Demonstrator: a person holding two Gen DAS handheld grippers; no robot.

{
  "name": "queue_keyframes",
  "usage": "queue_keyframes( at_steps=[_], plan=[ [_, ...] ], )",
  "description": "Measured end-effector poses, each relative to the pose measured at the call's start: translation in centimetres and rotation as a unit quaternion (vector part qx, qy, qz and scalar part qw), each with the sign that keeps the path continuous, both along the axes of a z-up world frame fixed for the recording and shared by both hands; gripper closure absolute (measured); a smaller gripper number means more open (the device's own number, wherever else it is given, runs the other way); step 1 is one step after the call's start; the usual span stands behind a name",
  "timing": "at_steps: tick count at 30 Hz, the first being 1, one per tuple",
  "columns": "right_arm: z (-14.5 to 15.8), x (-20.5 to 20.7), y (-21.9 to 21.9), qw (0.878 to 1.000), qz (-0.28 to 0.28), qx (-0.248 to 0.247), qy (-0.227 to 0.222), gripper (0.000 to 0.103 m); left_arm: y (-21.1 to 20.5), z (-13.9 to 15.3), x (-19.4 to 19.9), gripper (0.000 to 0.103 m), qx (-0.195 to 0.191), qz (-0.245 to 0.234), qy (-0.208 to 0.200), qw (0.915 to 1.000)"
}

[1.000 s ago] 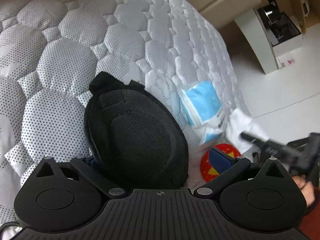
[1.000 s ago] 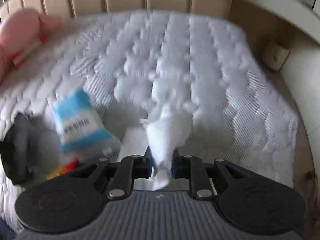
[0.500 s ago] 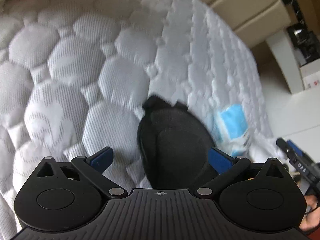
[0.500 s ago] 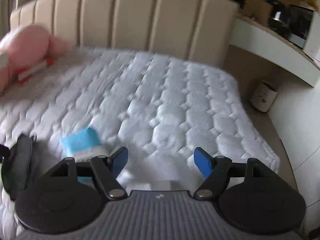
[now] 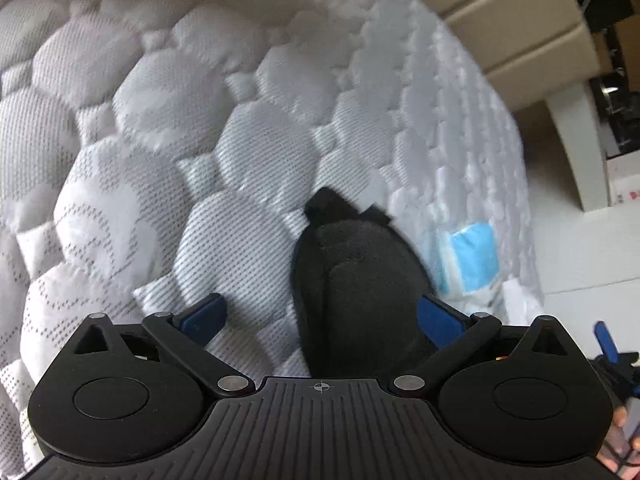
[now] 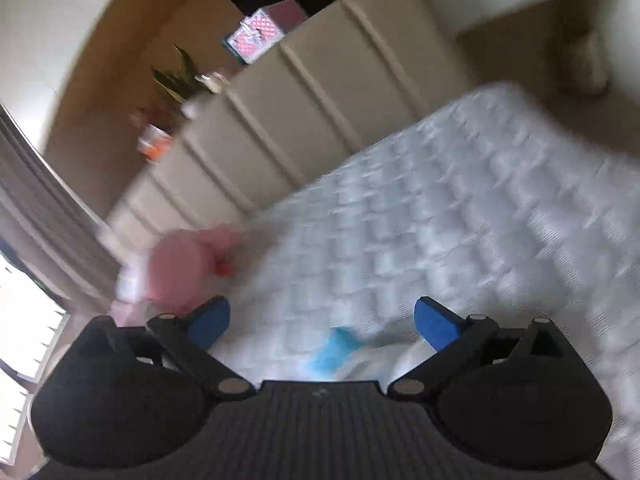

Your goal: Organize soft objects

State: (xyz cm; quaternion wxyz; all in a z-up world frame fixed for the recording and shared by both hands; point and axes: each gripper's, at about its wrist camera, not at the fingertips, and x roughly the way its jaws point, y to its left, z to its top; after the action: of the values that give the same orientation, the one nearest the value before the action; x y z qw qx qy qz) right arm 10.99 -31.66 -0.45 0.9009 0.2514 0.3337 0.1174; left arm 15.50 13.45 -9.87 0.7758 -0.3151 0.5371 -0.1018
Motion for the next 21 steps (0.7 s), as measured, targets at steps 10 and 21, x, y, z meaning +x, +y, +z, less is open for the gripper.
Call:
queue_keyframes(
  at_steps=[10,21],
  plan=[
    [-8.5,4.7,14.6,0.97,0.144,-0.145,0.131,0.047,0.3,-0.1,-0.3,0.0,-0.023,0.01,0.011,0.9996],
    [-3.8,2.5,15.3,0.965,0.199,-0.172,0.021,0.019,2.4,2.5,-0.8,0.0,-0.002,0.07,-0.062,0.9957]
  ],
)
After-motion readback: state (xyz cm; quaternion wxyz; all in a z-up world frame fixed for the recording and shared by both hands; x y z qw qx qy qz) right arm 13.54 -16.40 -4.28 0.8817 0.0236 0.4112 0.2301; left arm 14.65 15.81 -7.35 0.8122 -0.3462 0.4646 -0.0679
